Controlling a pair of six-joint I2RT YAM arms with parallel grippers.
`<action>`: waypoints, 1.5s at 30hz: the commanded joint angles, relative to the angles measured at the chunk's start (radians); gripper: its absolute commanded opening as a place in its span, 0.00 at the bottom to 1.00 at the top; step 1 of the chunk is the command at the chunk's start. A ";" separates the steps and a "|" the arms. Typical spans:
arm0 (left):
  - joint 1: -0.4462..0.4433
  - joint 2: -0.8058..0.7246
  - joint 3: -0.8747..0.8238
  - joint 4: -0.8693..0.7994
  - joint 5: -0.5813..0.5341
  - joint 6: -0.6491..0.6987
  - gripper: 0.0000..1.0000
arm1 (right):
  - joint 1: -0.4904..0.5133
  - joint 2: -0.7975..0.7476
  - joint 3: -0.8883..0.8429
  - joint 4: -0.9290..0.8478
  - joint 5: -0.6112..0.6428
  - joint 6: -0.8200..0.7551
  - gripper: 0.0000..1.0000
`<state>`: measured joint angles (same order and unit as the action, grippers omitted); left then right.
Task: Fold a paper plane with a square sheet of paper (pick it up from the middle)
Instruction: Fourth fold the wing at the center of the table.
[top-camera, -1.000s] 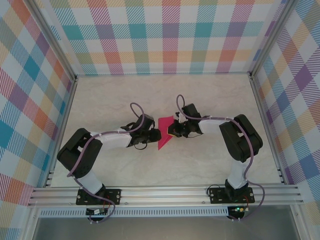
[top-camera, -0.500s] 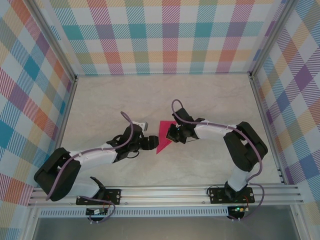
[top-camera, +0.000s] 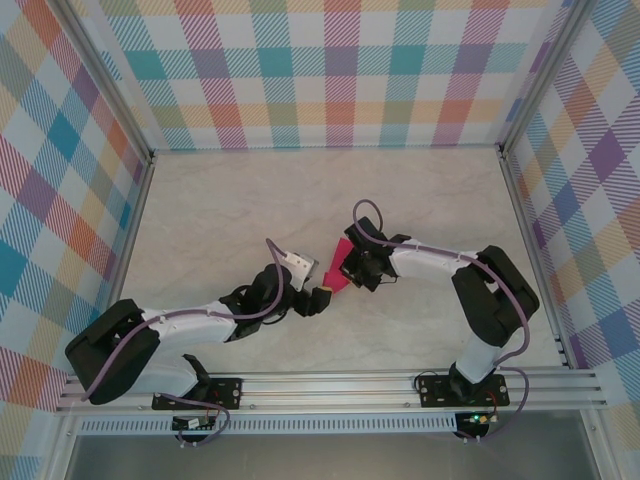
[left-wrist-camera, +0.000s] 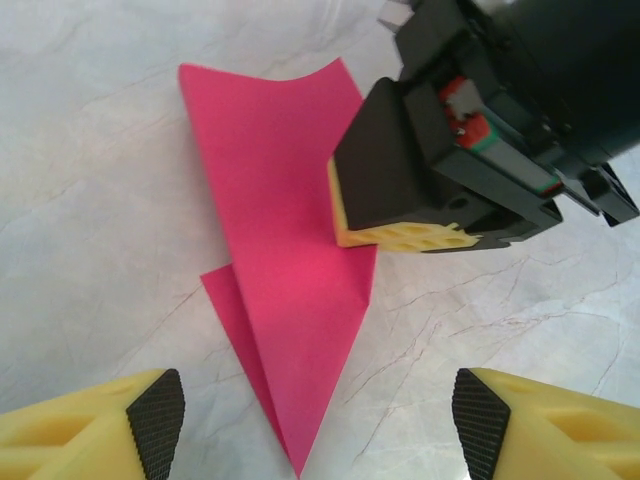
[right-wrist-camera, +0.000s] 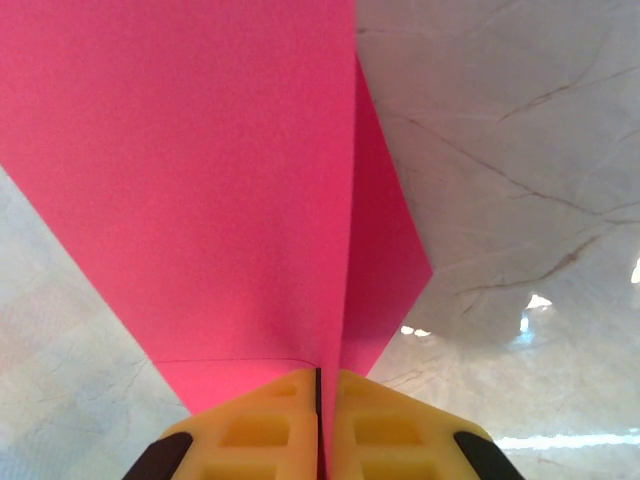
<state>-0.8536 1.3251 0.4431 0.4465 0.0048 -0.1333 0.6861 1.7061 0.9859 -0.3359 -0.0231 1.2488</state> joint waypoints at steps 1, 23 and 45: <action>-0.019 0.034 -0.036 0.150 -0.013 0.120 0.73 | -0.012 -0.017 0.033 -0.020 -0.034 0.032 0.08; -0.079 0.339 0.031 0.343 -0.119 0.261 0.49 | -0.046 0.079 0.122 -0.013 -0.178 -0.021 0.15; -0.083 0.398 0.032 0.342 -0.180 0.007 0.14 | -0.141 -0.126 -0.036 0.159 -0.202 -0.261 0.62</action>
<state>-0.9222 1.7123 0.4747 0.7864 -0.1528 -0.0402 0.5583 1.6260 0.9752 -0.2340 -0.2180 1.0893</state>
